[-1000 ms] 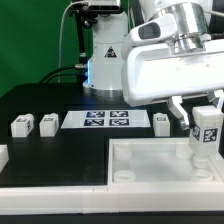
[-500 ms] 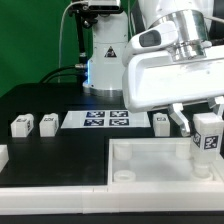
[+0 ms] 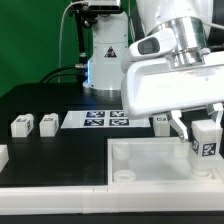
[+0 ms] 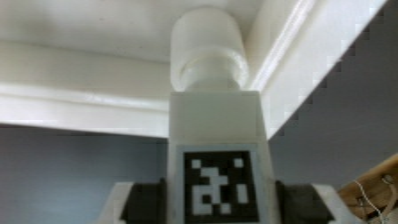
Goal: Assemble one leg
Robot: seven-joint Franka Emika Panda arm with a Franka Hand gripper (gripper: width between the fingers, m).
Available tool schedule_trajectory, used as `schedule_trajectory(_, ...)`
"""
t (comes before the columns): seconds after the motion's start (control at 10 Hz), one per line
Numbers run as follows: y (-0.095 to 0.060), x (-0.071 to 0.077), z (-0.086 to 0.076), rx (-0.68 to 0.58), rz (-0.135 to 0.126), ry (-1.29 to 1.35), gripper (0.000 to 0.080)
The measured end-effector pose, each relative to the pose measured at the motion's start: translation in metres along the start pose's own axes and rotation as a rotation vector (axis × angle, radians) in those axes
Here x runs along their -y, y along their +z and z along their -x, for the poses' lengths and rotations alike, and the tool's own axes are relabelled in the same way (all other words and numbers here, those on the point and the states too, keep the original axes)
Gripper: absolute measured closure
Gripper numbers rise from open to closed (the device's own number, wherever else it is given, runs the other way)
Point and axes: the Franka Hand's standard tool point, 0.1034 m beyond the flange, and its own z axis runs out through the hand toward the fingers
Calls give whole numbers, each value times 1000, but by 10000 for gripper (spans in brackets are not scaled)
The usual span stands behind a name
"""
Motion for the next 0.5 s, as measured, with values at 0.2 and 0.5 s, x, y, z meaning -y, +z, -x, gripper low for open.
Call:
schedule_trajectory(0.2, 2, 0, -1, -19, 4, 0, 509)
schedule_trajectory(0.5, 1, 0, -1, -3, -1, -2, 508)
